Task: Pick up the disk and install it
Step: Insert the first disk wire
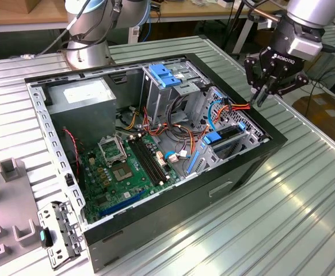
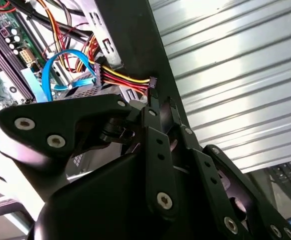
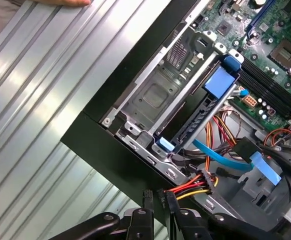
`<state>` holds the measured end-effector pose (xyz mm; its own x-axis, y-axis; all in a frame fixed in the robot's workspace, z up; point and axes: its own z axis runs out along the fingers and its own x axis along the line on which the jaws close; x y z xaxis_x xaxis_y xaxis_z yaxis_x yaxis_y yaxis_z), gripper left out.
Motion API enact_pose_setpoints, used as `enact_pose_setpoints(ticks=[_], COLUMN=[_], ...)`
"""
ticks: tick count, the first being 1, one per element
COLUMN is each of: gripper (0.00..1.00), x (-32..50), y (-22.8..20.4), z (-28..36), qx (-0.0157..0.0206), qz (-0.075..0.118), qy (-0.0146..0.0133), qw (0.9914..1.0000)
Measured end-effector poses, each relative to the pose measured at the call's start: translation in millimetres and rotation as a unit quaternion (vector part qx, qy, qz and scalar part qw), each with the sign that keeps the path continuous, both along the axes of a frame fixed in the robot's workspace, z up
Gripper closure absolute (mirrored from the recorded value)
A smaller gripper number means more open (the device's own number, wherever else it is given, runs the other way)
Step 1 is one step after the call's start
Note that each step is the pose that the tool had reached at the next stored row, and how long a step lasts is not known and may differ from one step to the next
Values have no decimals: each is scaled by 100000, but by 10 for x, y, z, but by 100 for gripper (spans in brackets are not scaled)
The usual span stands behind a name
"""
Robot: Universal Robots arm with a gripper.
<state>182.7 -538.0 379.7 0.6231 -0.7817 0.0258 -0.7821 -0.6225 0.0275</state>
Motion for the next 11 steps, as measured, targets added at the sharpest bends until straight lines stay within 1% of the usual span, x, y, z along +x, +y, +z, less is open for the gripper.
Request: enact_pose_setpoints(ticks=[3,4,6,8,9,10,11], gripper=[75,69,69,69,69,69,69], x=[1,1,1,1,1,-1,-3], y=[33,38,38,38,38,38,38], z=[-16,-31,-40,-53,-66,-75,-82], qx=[7,17,64,102,169,211,254], qz=[1163,2329,3583,5152,6435,7169,7477], qy=[-1,-26,-50,-60,-62,-67,-75], qw=[99993,99973,99936,99867,99793,99742,99720])
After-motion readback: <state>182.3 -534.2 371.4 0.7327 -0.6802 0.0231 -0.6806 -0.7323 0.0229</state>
